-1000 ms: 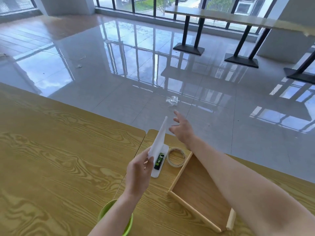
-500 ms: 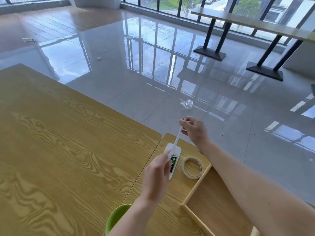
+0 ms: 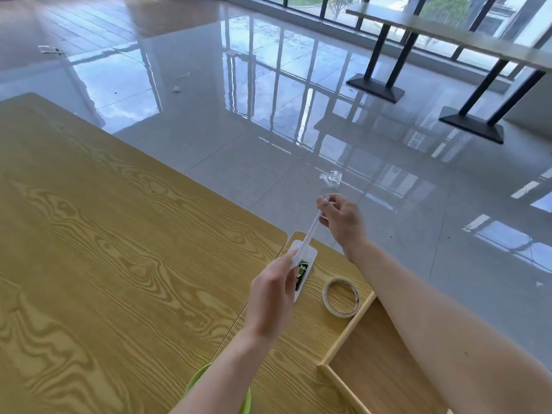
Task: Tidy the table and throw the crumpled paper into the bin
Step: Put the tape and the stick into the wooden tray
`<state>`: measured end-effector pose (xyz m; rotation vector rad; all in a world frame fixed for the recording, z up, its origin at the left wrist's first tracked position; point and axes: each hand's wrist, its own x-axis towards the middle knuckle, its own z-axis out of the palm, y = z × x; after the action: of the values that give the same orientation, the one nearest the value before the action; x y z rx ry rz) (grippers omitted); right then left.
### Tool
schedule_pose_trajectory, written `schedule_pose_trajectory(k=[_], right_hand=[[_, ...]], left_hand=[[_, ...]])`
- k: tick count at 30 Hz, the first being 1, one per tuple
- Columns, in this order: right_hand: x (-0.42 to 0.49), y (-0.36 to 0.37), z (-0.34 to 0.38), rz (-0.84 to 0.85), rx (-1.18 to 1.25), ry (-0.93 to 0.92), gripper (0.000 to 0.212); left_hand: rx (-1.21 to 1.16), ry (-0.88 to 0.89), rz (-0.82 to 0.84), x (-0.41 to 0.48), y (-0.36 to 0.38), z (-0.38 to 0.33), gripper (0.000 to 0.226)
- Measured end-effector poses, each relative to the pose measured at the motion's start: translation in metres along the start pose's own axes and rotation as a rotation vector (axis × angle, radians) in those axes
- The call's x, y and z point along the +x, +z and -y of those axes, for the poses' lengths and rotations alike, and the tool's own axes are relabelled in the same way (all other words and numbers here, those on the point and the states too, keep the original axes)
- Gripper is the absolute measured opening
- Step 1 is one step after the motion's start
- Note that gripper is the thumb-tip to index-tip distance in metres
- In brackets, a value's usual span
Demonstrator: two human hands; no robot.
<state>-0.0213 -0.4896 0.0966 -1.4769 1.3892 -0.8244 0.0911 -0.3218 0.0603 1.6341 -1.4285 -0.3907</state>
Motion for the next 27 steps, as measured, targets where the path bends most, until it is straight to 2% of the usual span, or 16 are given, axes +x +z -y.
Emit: schedule_pose_trajectory(k=[11,16,27], right_hand=[[-0.0039,0.0045,-0.0008,-0.013,0.048,-0.033,0.02],[-0.0044,0.0048,-0.0022,-0.011,0.069,-0.023,0.027],[0.001,0.0034,-0.0036,-0.008,0.11,0.001,0.015]], left_hand=[[0.0,-0.004,0.003,-0.0006,0.0024,0.0026,0.038],[-0.006,-0.005,-0.001,-0.0012,0.0014,0.0013,0.039],[-0.025,-0.022,-0.003,-0.0006,0.004,0.0034,0.04]])
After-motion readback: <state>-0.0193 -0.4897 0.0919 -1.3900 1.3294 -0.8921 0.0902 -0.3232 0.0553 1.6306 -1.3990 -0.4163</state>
